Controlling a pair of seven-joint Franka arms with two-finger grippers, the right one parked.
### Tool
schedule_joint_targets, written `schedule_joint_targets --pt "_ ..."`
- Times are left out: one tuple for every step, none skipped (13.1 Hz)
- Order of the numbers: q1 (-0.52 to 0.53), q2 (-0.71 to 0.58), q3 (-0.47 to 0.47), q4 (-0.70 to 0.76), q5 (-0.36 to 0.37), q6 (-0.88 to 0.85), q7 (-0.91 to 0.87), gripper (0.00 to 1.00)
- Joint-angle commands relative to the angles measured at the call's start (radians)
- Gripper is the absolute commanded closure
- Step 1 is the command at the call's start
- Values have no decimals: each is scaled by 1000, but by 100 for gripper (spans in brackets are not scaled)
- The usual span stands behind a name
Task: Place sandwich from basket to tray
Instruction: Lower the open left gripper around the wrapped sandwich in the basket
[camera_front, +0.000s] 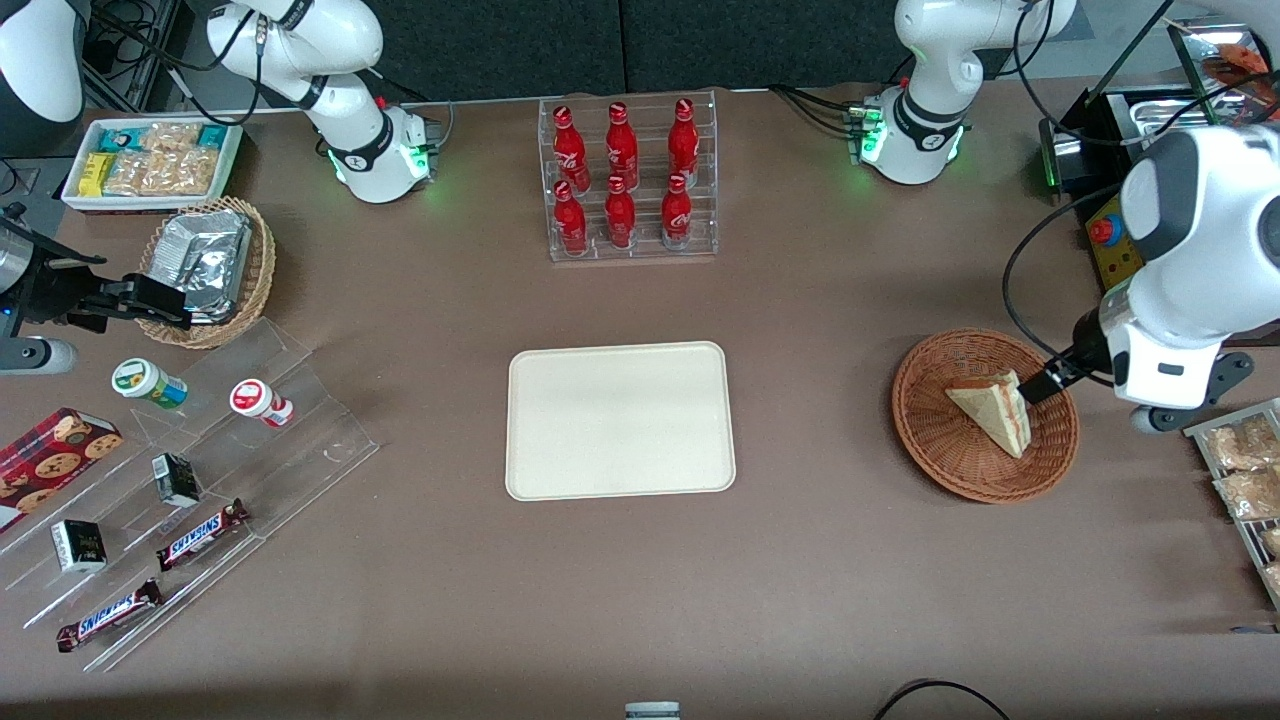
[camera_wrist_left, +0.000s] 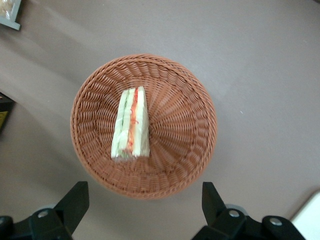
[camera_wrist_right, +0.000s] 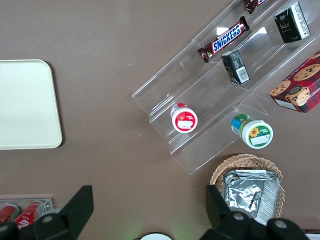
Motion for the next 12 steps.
schedule_joint_targets --pt "4 -46 39 -184 -5 196 -30 0" --pt "4 -46 39 -241 -5 268 -48 0" --pt "4 -47 41 -291 -5 332 -68 0" --pt "6 -49 42 -342 -3 394 -68 0" --pt "6 -55 42 -380 -2 435 -68 0" --pt "10 -60 42 -416 -2 466 -68 0" --pt "36 -67 42 -448 0 492 -68 0" --pt "41 -73 42 -482 0 532 -66 0" --pt "44 -69 42 -499 1 561 -65 0" --pt "46 -61 42 -508 1 590 -65 0" --pt "47 -47 42 -511 1 613 -66 0" --pt "47 -34 42 -511 0 629 -66 0"
